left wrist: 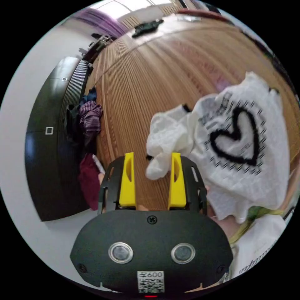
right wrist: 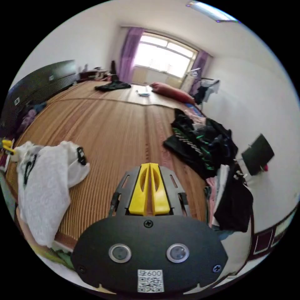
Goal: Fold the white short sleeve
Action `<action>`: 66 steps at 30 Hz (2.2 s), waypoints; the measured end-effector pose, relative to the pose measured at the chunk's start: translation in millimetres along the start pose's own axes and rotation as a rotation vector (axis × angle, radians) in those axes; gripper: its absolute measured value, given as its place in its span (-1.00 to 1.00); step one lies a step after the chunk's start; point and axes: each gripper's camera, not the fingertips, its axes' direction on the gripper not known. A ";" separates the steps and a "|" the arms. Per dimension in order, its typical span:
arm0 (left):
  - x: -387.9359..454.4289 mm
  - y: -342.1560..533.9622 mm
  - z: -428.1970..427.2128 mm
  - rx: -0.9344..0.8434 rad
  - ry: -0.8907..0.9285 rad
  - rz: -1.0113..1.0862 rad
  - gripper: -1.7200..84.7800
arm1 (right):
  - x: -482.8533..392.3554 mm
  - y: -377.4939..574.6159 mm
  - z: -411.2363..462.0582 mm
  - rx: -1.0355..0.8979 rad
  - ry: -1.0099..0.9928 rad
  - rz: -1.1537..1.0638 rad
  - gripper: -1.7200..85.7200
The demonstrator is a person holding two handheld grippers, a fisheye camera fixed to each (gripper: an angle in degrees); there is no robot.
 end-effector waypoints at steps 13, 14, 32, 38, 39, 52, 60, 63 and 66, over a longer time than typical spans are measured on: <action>-182.6 257.2 82.0 0.187 0.118 -0.430 -0.57 | -177.6 175.6 80.2 -0.111 -0.552 -0.452 -0.88; -192.6 267.2 88.8 0.159 0.131 -0.453 -0.57 | -177.6 173.5 83.7 -0.133 -0.557 -0.457 -0.90; 20.1 528.3 24.1 0.590 0.167 0.242 -0.56 | -46.1 203.1 58.8 -0.143 -0.030 -0.383 -0.96; 96.2 590.1 68.3 0.568 -0.268 0.423 -0.70 | -37.4 318.1 57.3 -0.055 -0.090 -0.384 -0.94; 111.4 603.1 77.5 0.570 -0.377 0.469 -0.72 | -39.2 347.5 40.6 0.019 -0.308 -0.433 -0.95; 119.3 701.3 142.8 0.612 -0.652 0.533 -0.90 | -100.9 528.2 38.2 0.269 -0.822 -0.577 -0.85; 59.9 759.6 104.8 0.696 -0.450 0.380 -0.92 | -144.8 583.2 56.5 0.506 -0.616 -0.727 -0.77; 49.7 775.3 98.6 0.721 -0.420 0.365 -0.91 | -165.4 593.5 65.7 0.503 -0.494 -0.815 -0.78; 45.2 786.9 102.2 0.731 -0.418 0.349 -0.90 | -182.4 603.4 85.4 0.490 -0.273 -0.859 -0.88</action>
